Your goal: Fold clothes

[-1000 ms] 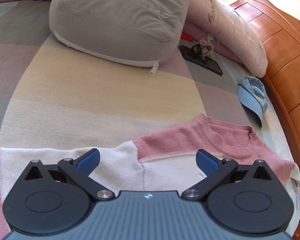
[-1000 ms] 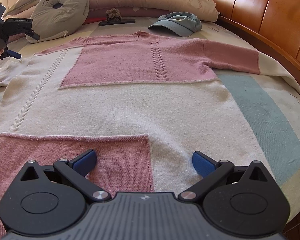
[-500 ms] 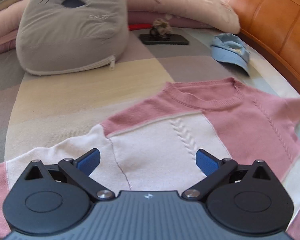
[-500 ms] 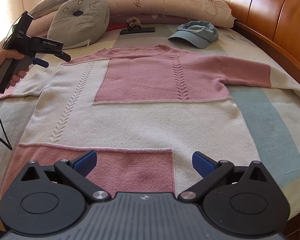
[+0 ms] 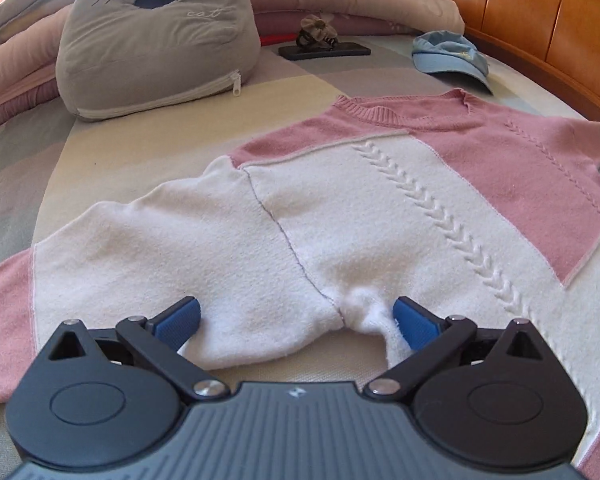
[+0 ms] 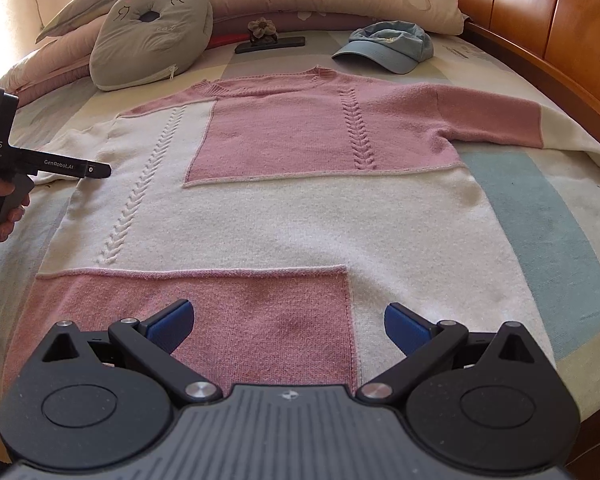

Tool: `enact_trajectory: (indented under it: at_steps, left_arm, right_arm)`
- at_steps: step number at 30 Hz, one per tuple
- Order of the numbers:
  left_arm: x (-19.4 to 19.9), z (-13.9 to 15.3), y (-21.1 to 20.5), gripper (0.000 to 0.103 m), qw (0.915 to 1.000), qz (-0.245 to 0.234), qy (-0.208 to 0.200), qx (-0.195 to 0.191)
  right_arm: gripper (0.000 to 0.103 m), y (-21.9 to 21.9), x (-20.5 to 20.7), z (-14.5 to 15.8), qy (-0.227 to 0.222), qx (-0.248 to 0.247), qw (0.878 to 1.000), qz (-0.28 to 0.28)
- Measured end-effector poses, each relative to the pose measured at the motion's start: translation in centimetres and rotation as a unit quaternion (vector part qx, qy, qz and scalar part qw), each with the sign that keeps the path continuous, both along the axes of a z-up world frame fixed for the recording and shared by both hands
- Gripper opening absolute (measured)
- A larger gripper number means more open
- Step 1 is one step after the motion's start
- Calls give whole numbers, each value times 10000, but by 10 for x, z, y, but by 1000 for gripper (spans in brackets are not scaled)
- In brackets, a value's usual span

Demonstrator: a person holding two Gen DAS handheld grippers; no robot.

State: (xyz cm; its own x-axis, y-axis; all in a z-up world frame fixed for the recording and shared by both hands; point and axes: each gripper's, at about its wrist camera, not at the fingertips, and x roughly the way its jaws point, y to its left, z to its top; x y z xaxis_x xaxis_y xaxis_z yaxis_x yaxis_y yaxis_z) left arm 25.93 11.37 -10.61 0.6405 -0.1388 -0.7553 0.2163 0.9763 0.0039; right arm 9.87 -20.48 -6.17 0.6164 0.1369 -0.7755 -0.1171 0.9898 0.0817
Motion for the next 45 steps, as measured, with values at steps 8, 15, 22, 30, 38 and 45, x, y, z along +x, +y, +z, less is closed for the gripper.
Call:
enact_trajectory:
  at_steps: [8,15,22,30,38,45]
  left_arm:
    - [-8,24,31,102,9970,254,-44,-732]
    - [-7,31,93,102,9879,864,-161,-1281]
    - [-12,37,157,102,9726,1380,-230,-1855]
    - [10,22,261,101,9360,2696,-191,-2254]
    - [0,10,326,97,9050,3373,-383,-2563]
    - [8,38,286,95,9281,3092,-246,-2060]
  right_arm:
    - [103,-1,0,-3,108,182,9998,1]
    - [103,9,1,-1,87,165,9998,79]
    - [103,14,4,-1,163,114,9998,60]
    - [103,28,4,3,127,-2,9998,118]
    - [103,44,3,8,68,-242,9994,233]
    - [103,45,3,12,34,-168,9997,182]
